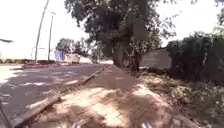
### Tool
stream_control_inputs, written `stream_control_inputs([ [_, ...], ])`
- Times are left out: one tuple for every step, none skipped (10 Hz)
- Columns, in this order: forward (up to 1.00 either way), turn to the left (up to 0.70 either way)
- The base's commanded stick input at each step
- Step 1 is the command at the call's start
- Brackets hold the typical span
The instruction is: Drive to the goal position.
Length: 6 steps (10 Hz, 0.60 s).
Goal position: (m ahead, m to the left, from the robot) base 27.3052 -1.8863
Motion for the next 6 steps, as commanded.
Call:
stream_control_inputs([
  [0.5,0.0],
  [0.5,0.0],
  [0.5,0.0],
  [0.5,0.0],
  [0.5,0.0],
  [0.5,0.0],
])
